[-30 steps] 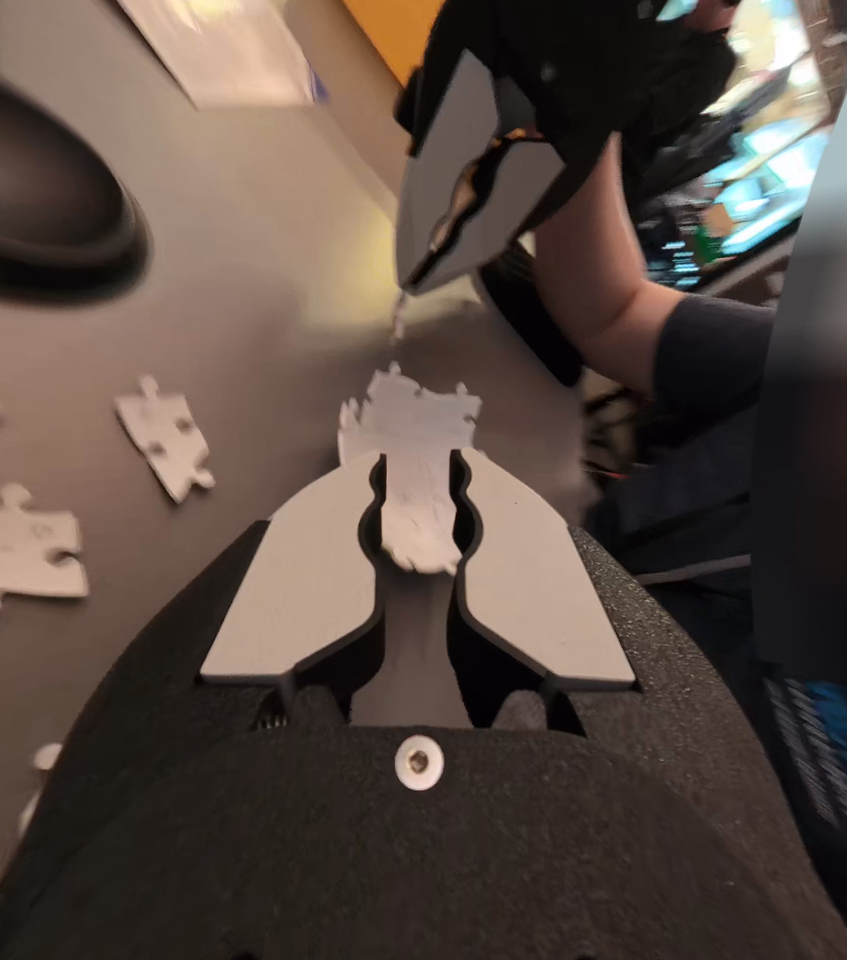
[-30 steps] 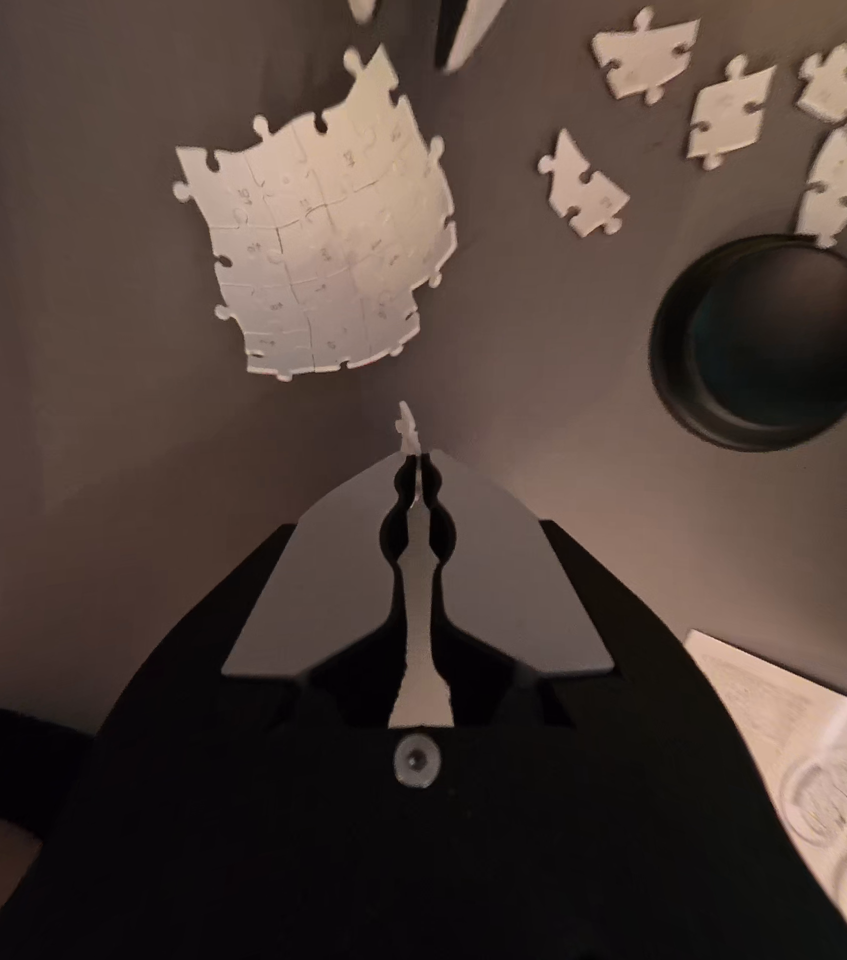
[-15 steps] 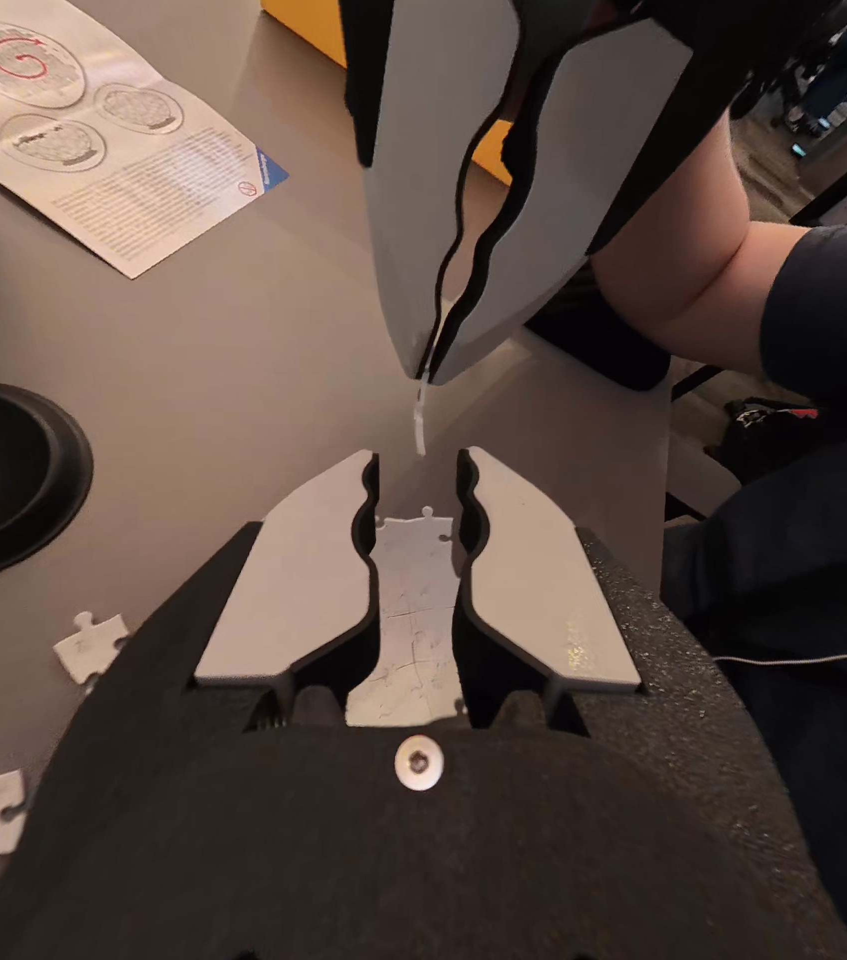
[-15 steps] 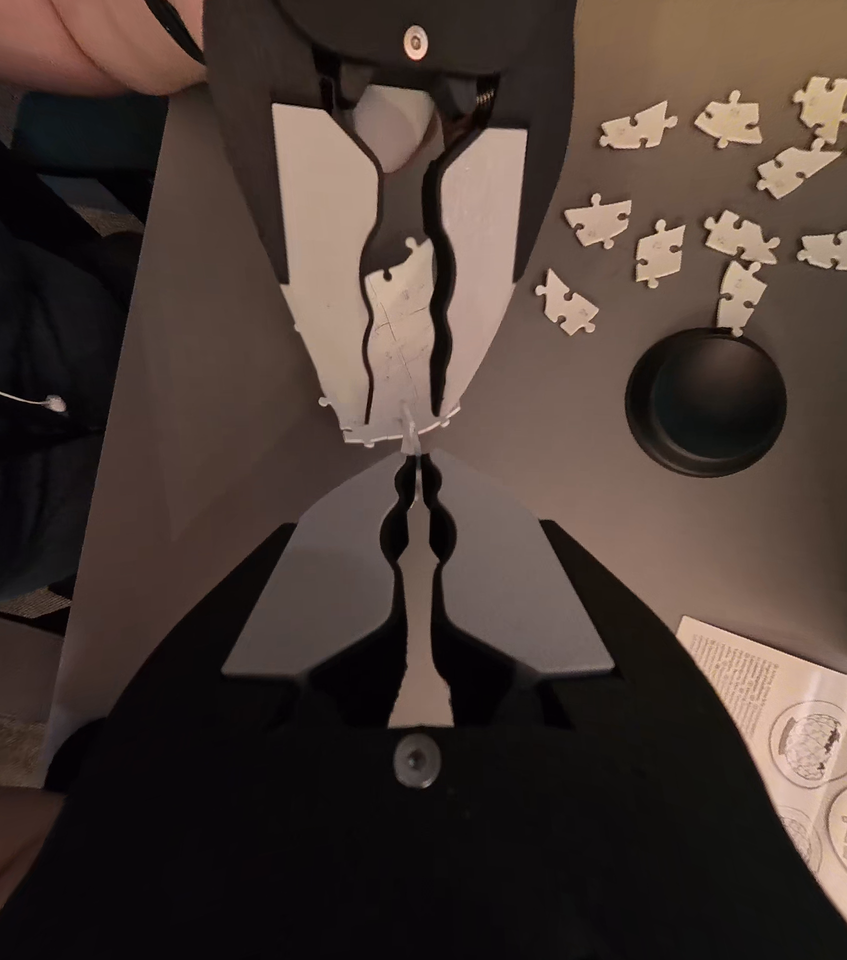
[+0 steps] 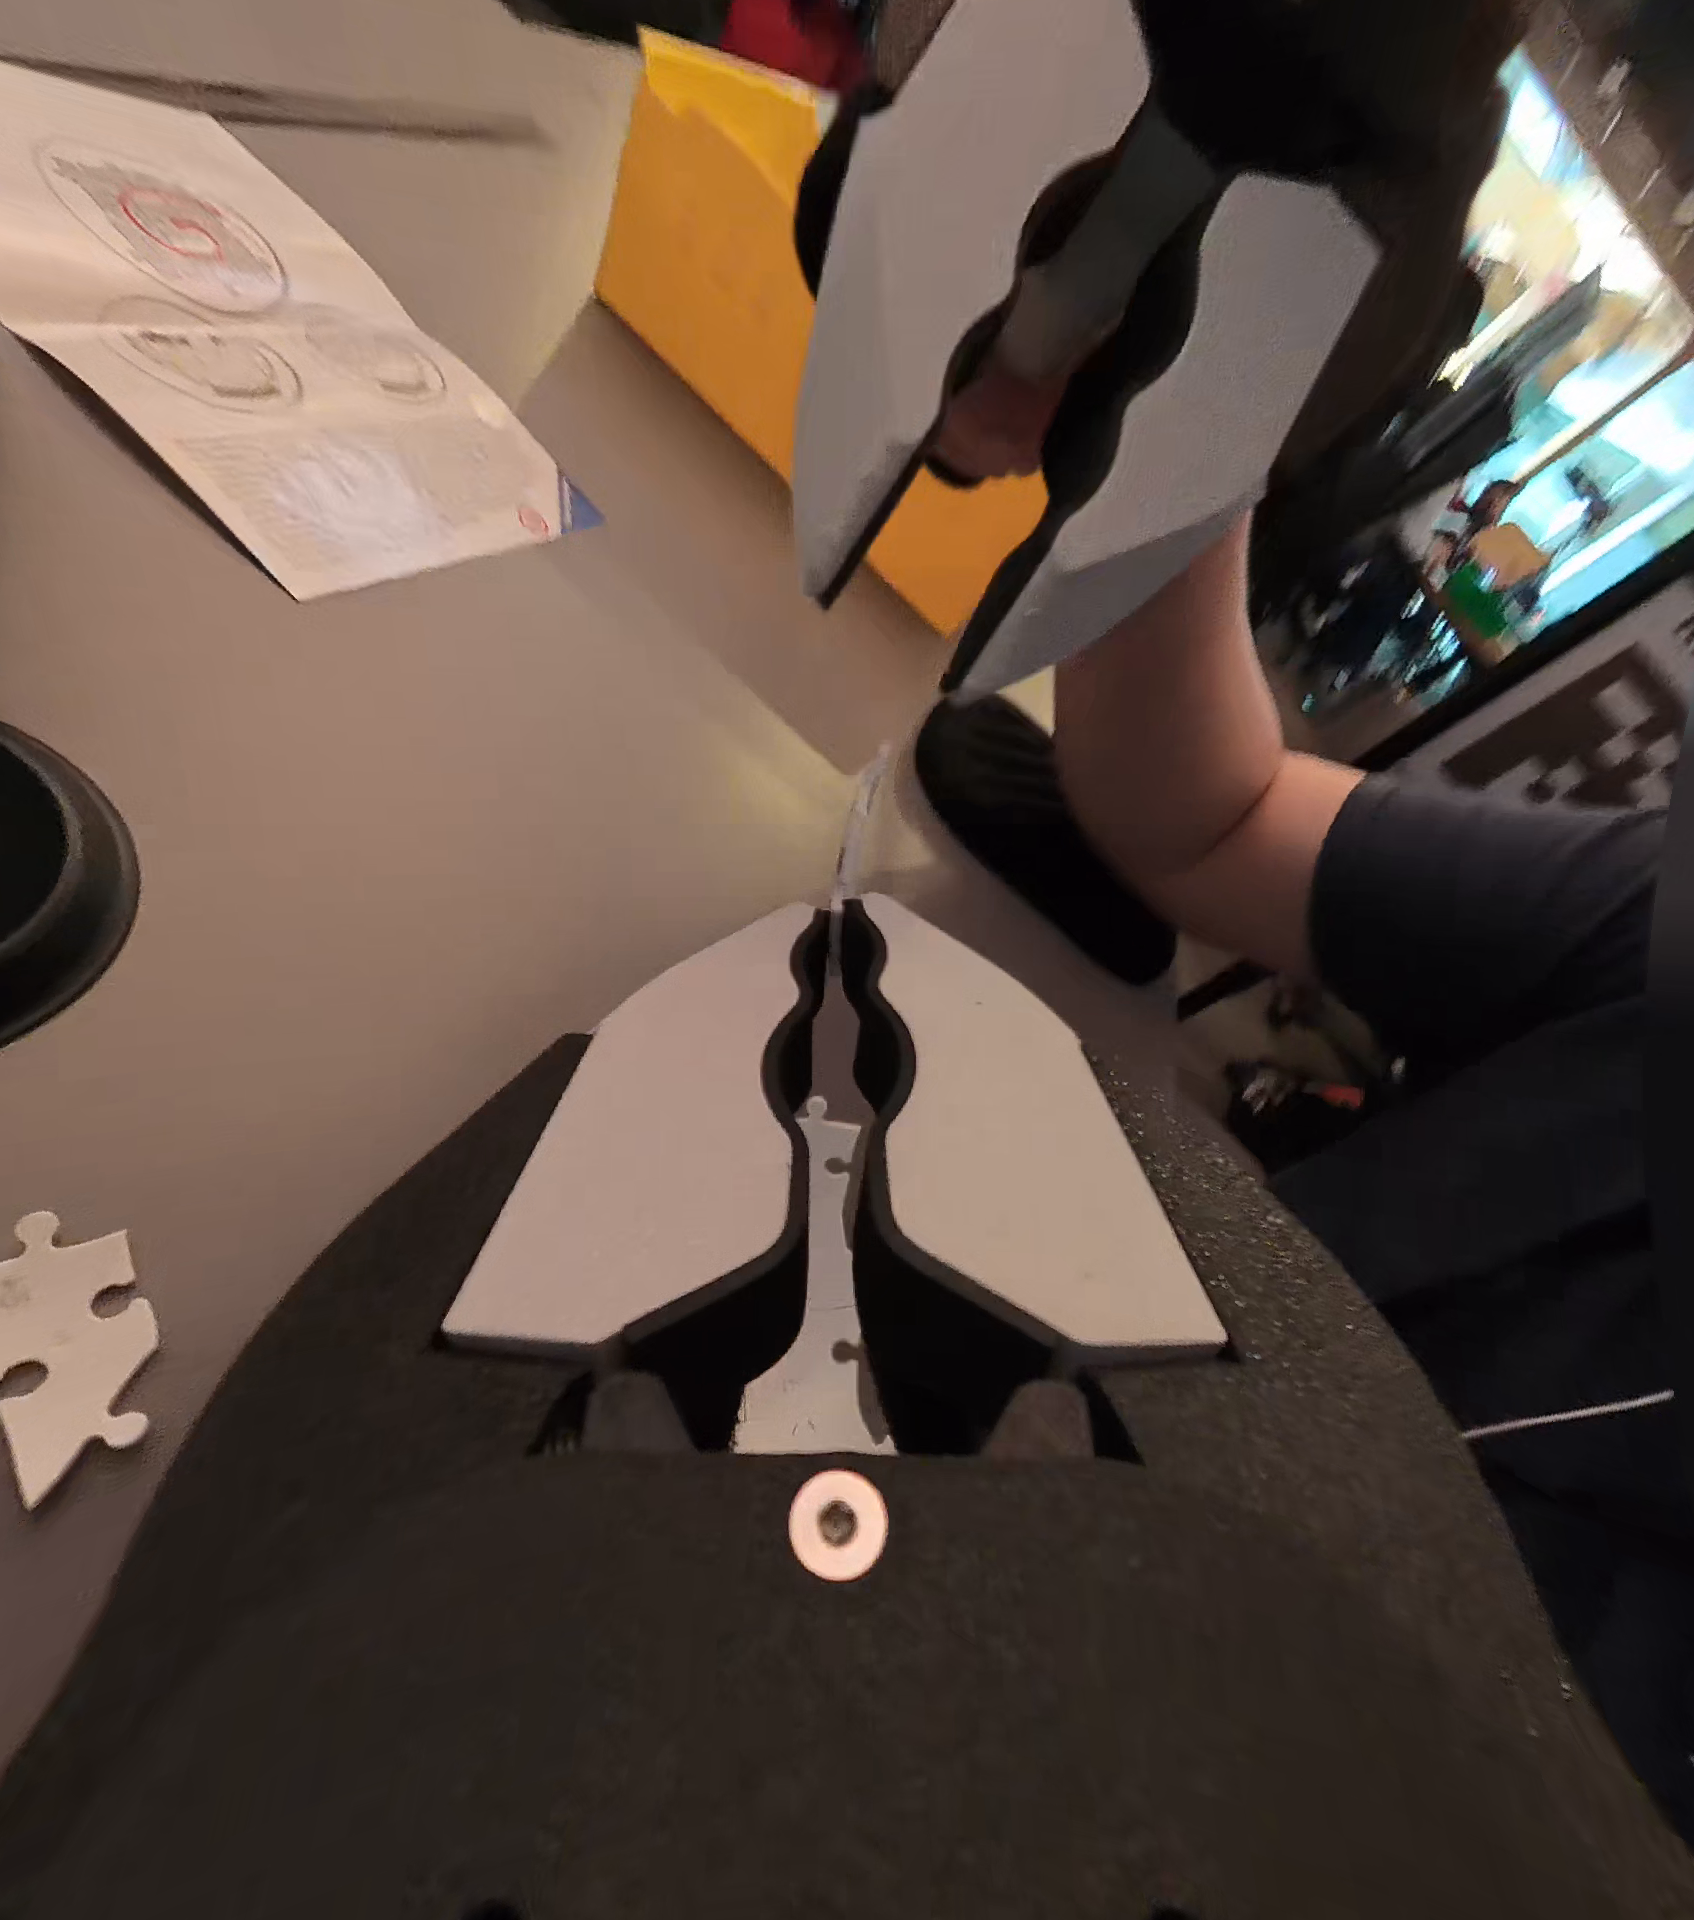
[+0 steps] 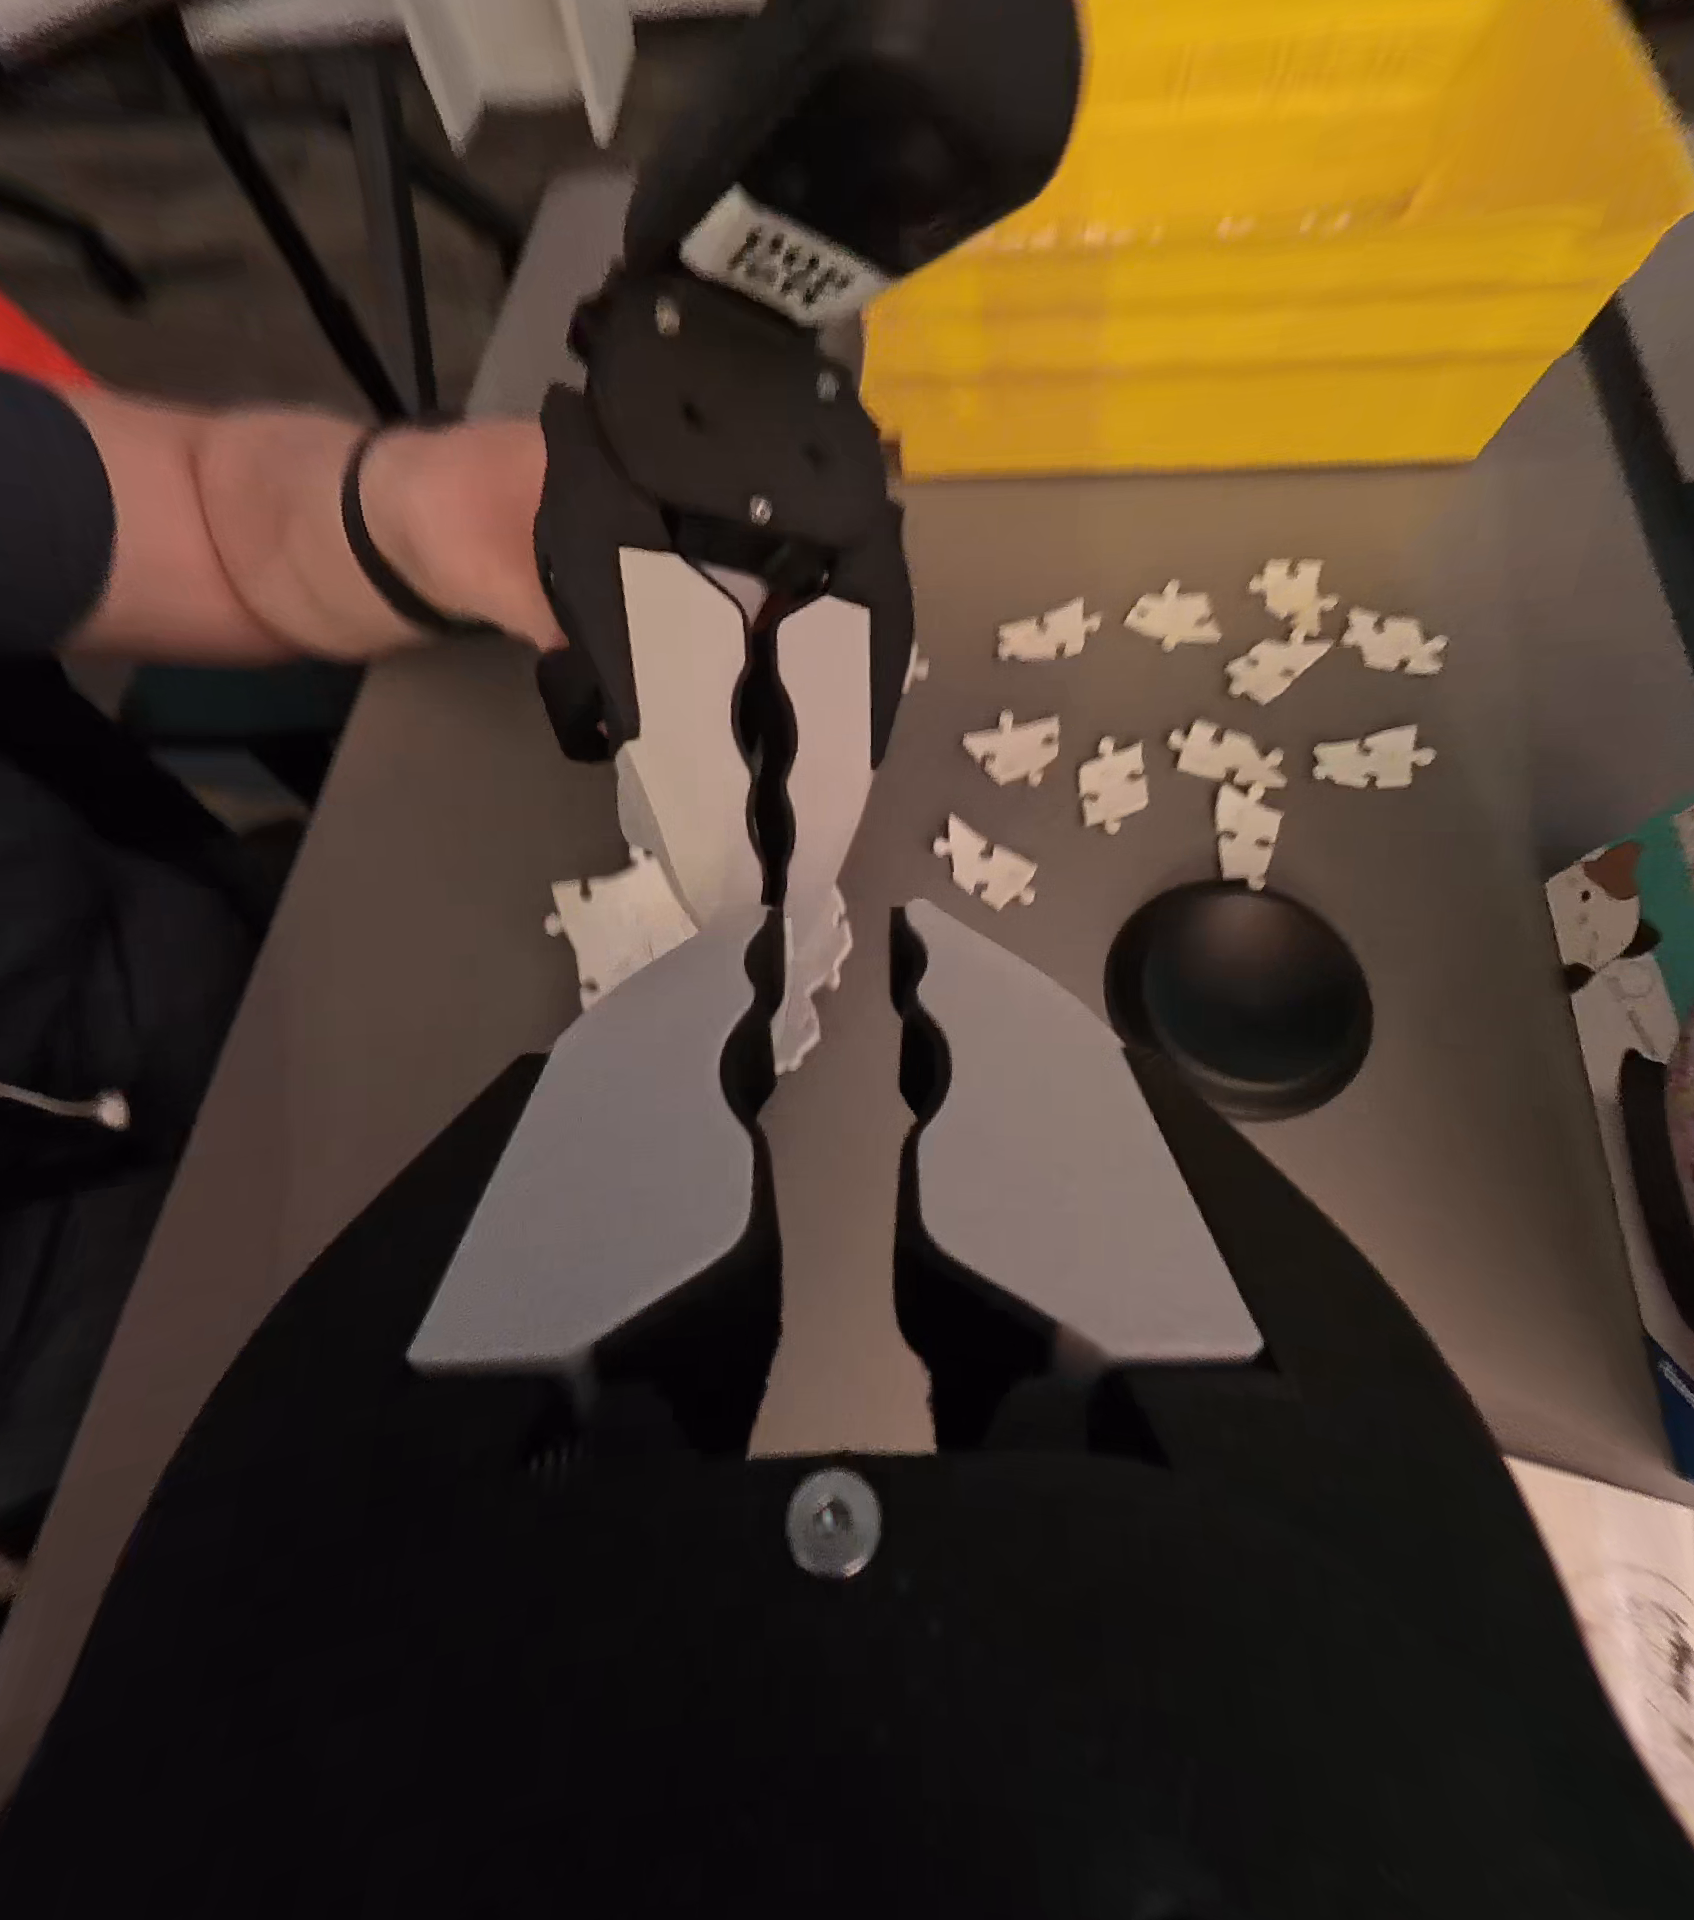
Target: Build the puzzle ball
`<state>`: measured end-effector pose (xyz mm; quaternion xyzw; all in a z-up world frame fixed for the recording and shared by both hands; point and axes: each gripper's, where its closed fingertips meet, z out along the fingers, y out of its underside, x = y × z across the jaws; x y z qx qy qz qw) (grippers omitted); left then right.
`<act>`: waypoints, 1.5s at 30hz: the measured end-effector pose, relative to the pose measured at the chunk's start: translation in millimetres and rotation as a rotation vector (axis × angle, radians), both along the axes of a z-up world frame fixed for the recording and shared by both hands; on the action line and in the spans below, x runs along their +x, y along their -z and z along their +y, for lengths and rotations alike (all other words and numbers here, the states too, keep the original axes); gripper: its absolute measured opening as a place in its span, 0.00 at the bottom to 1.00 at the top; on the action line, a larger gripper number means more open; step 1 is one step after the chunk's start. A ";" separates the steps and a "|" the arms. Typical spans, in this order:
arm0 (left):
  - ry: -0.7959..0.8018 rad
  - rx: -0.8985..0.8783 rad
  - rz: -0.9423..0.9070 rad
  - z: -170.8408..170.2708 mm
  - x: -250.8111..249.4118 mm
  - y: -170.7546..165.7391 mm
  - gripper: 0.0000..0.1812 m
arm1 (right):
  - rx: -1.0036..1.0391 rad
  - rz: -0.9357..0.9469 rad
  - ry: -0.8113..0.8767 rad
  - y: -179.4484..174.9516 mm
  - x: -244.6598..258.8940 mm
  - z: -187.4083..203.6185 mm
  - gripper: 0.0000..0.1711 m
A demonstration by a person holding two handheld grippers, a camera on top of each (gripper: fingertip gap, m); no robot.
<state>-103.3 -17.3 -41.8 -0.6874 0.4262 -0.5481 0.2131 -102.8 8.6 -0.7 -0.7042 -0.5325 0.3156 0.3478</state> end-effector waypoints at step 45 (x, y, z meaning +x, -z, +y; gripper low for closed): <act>0.189 -0.132 0.173 30.6 -34.0 67.3 0.19 | -0.615 -0.350 -0.075 104.0 -20.1 -3.1 0.02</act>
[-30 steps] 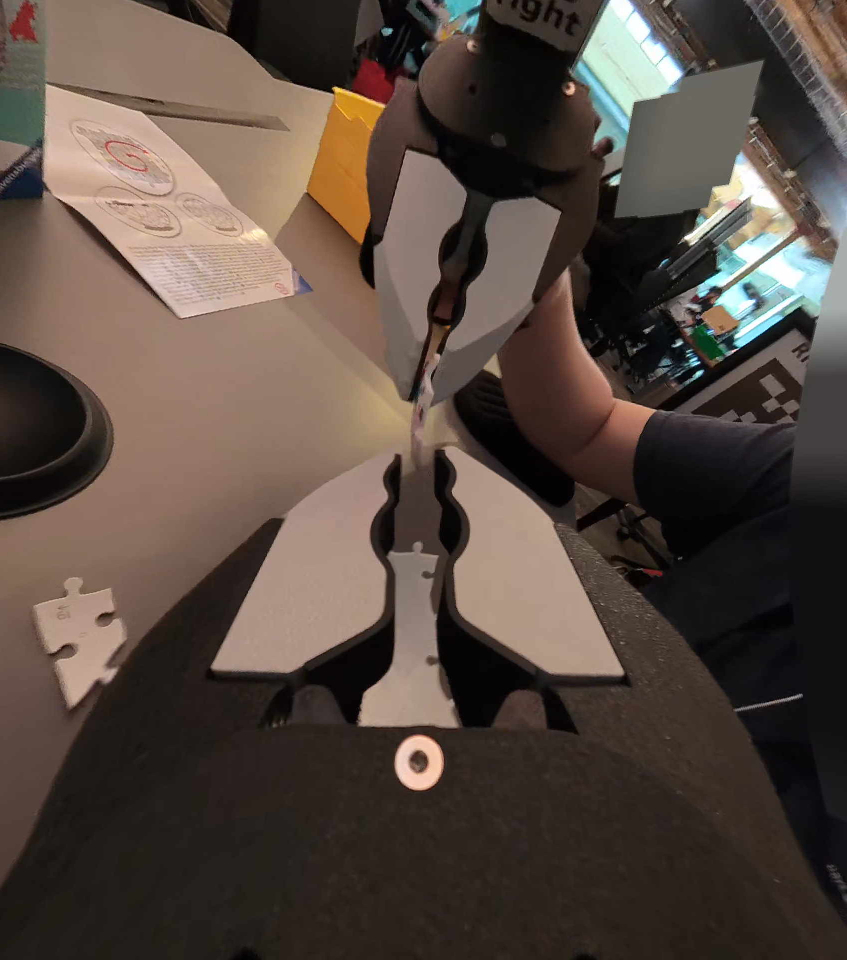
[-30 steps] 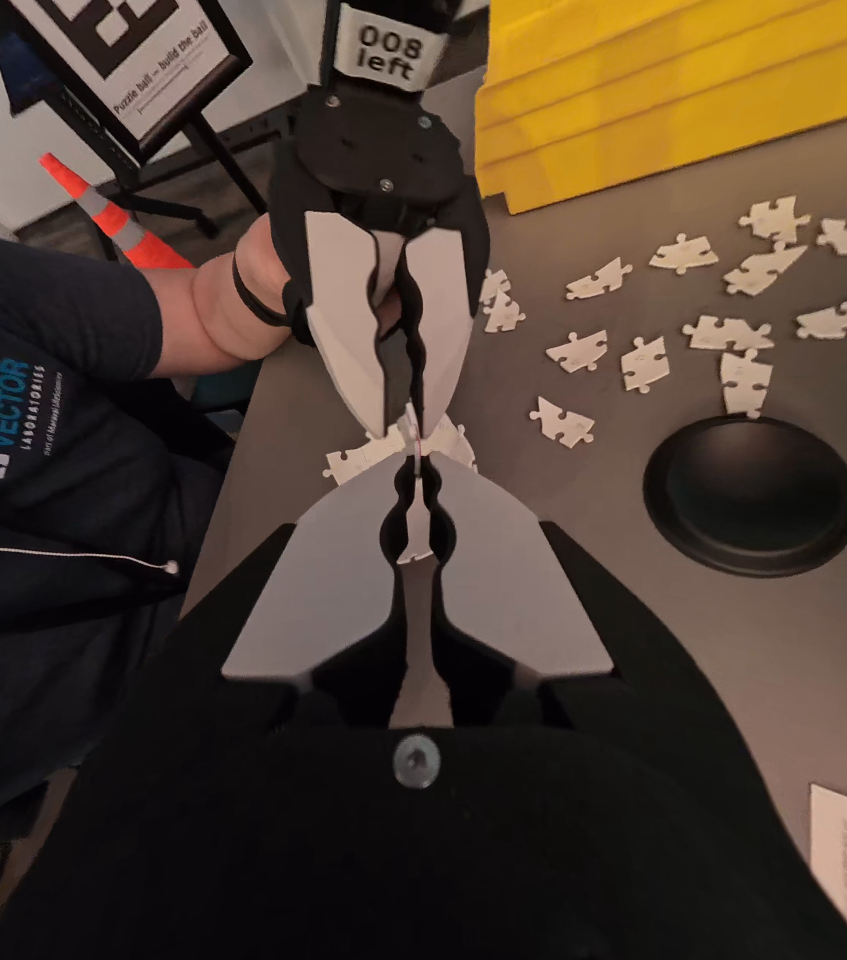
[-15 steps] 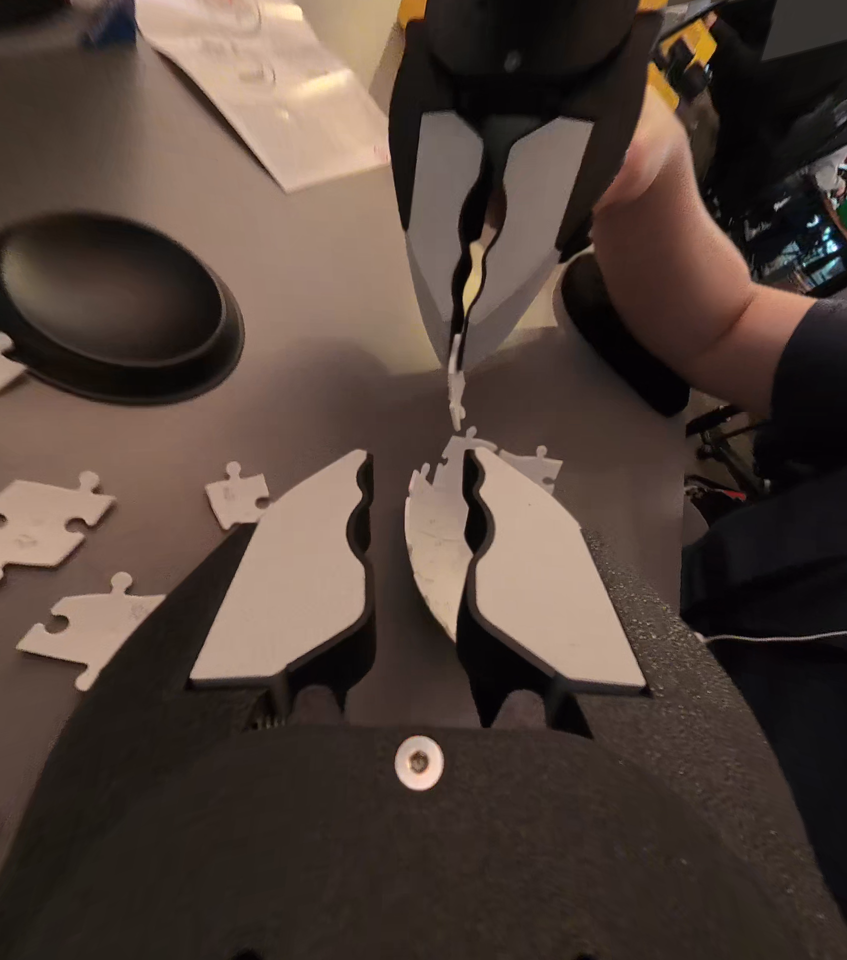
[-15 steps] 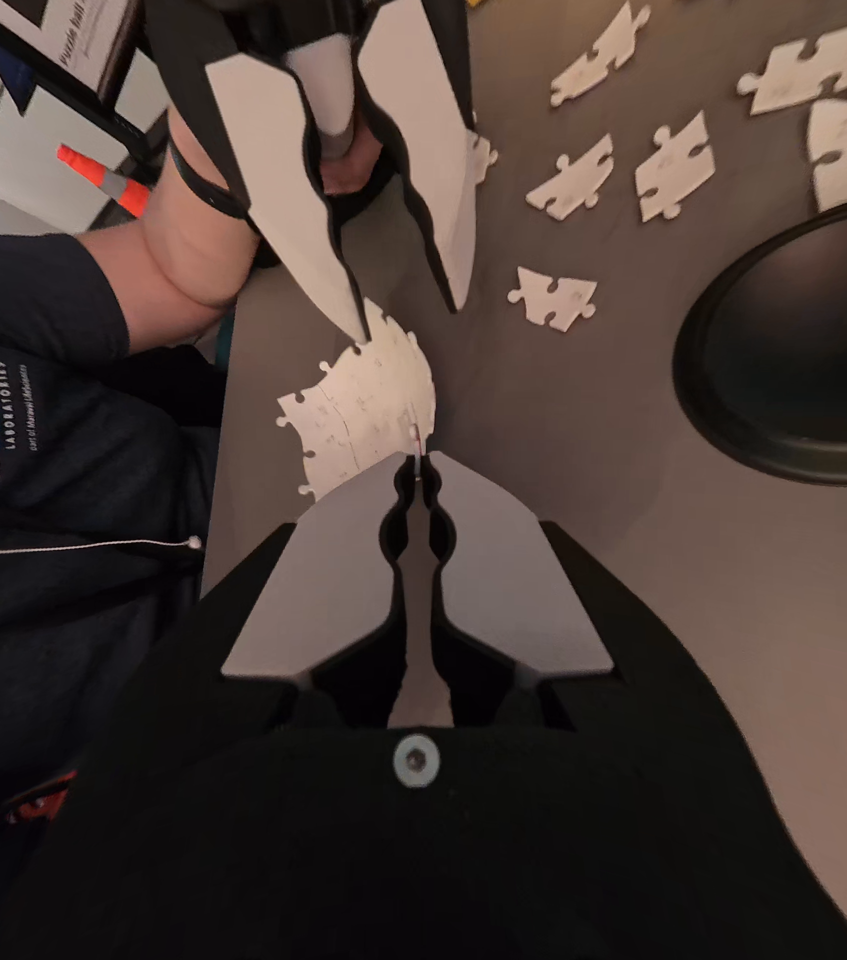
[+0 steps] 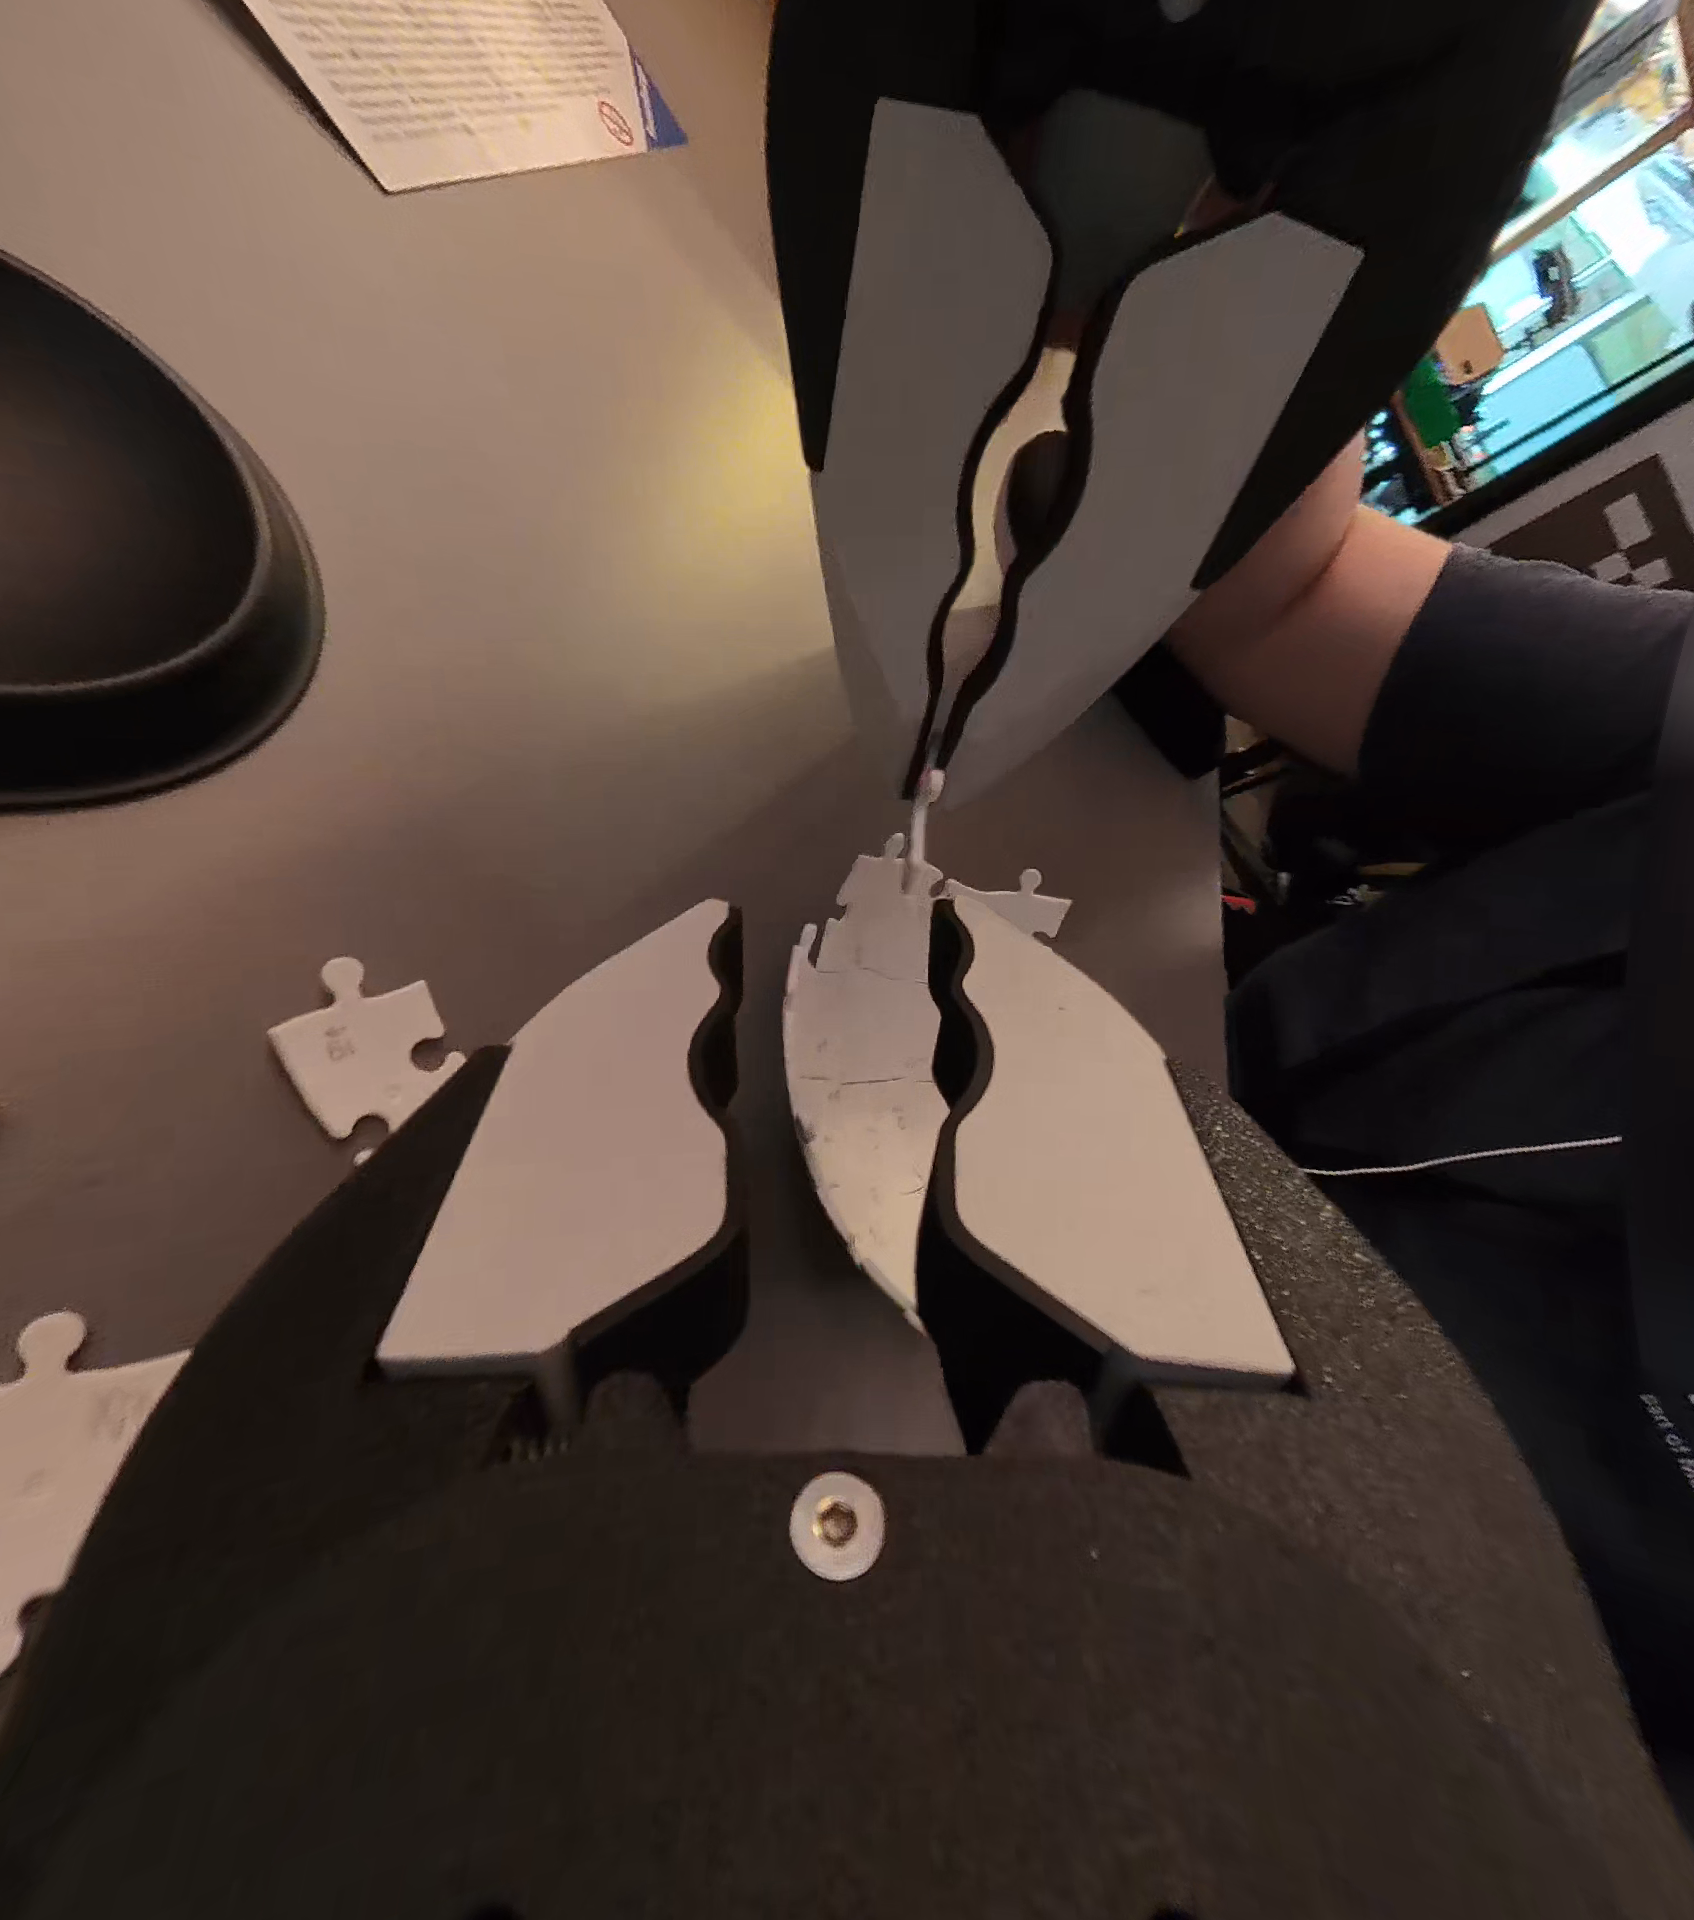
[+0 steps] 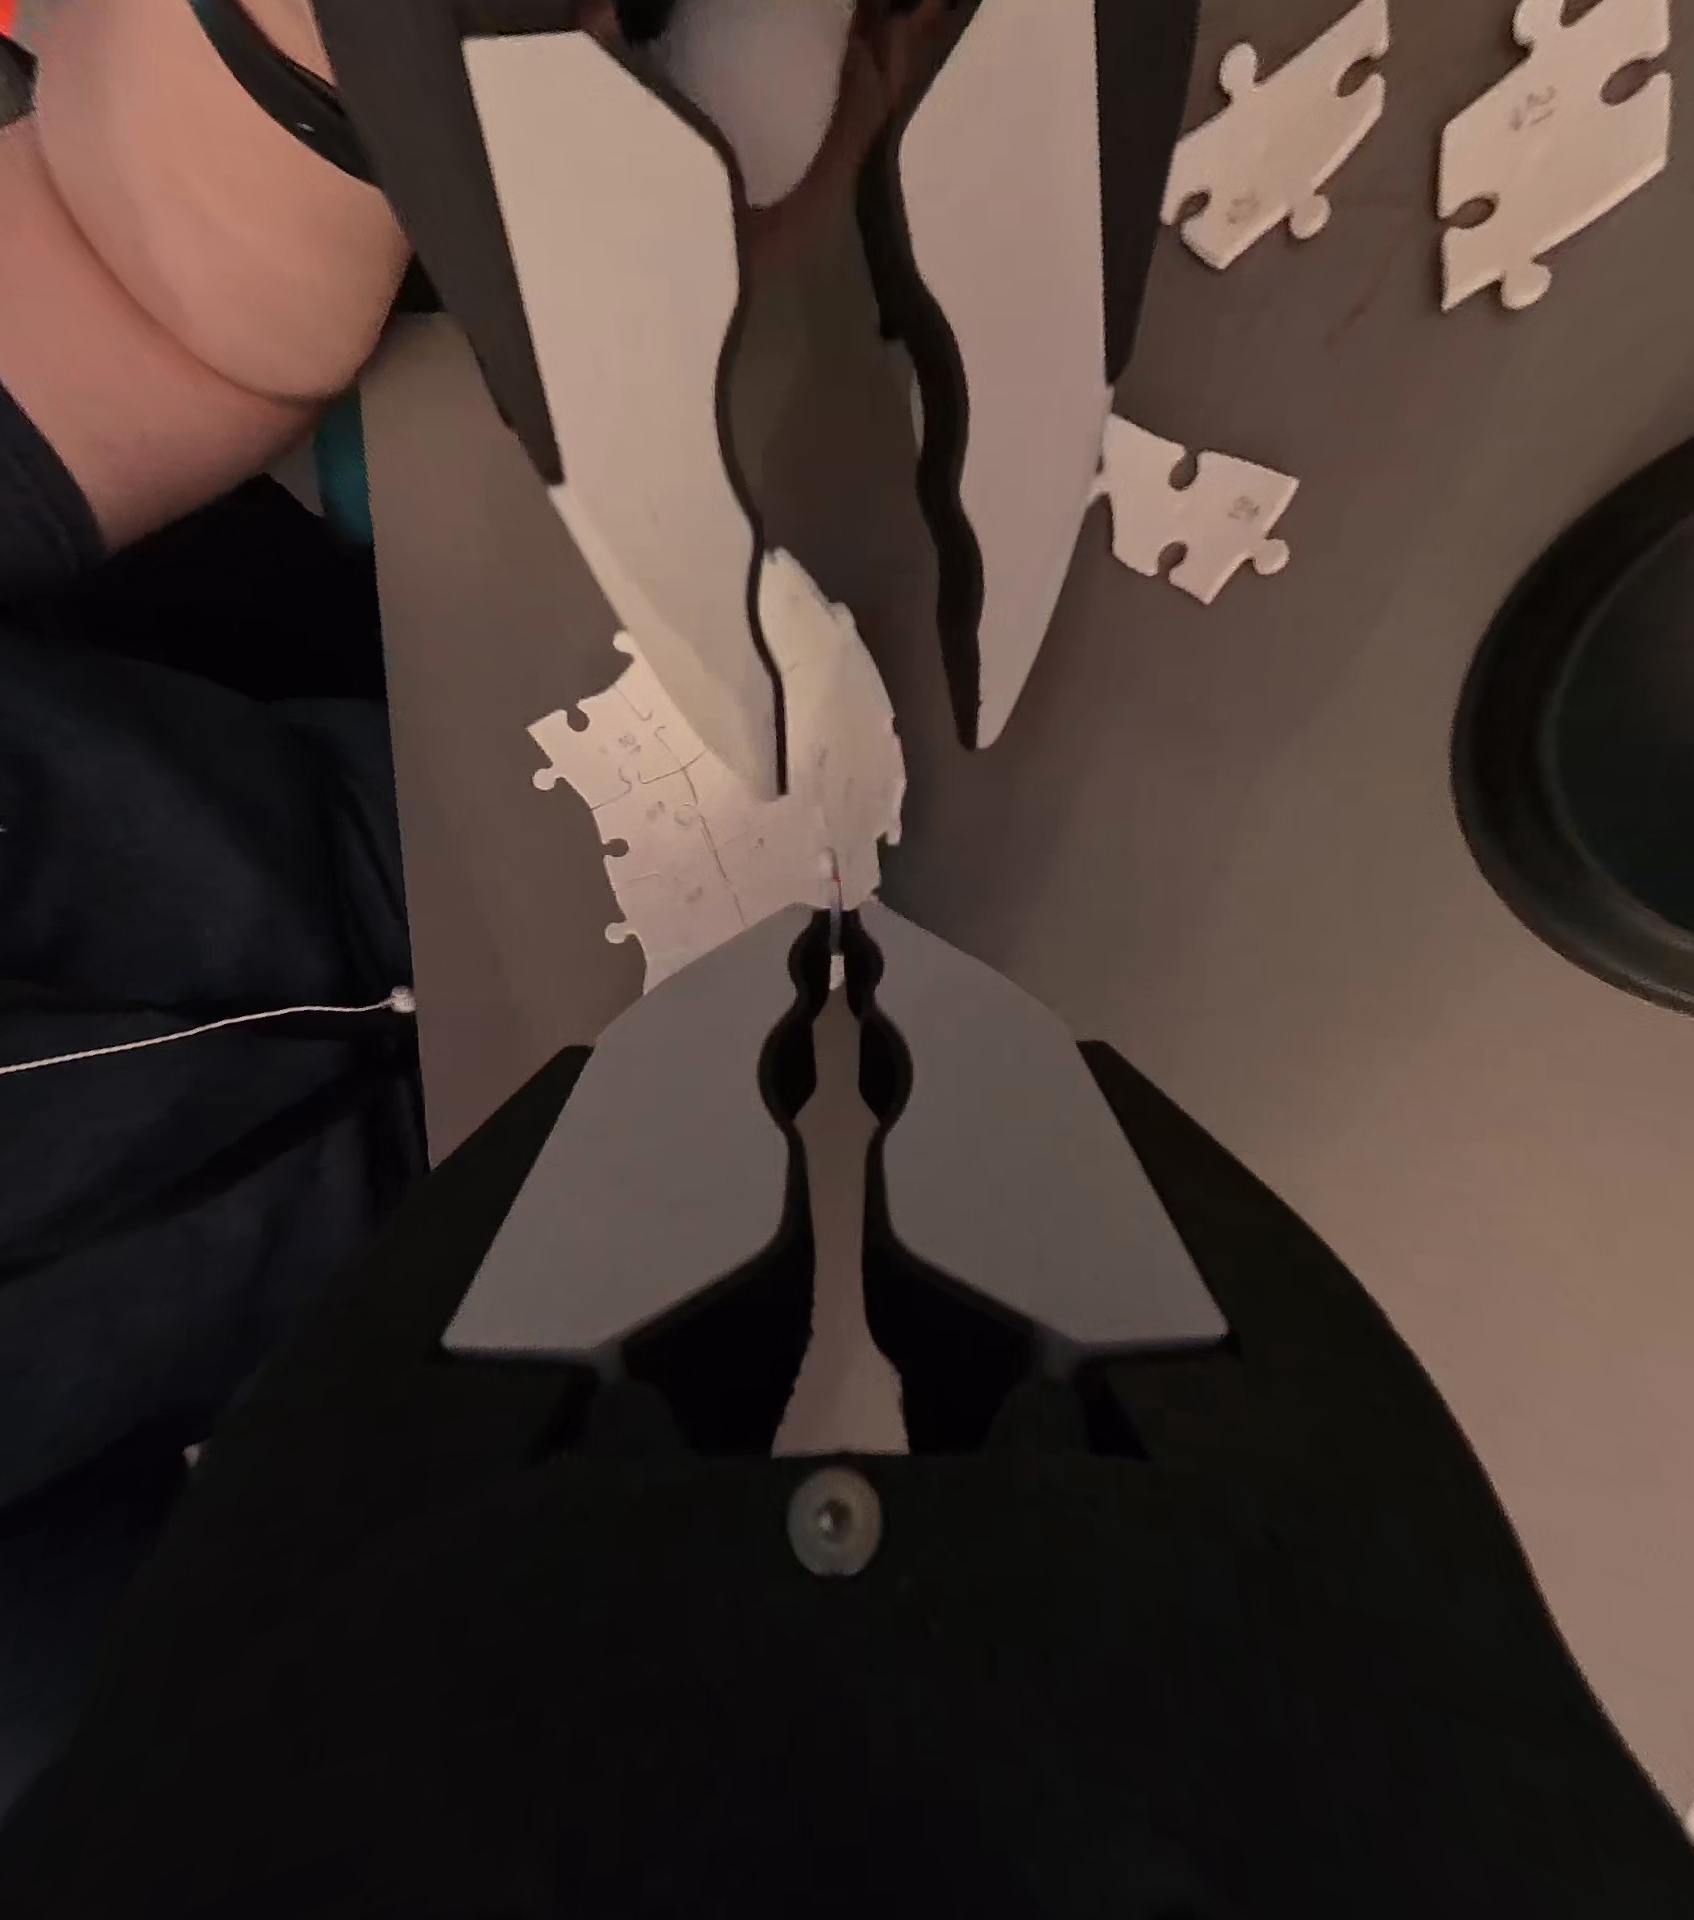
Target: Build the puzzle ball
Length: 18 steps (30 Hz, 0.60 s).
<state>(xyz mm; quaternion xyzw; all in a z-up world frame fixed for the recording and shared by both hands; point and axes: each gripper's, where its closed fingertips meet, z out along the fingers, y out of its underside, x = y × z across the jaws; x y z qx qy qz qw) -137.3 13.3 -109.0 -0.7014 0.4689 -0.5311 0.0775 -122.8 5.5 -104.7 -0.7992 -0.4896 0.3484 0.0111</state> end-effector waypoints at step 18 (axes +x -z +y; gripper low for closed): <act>0.071 -0.111 0.029 -10.9 7.8 15.6 0.19 | -0.073 -0.128 -0.018 20.2 -2.6 -2.4 0.02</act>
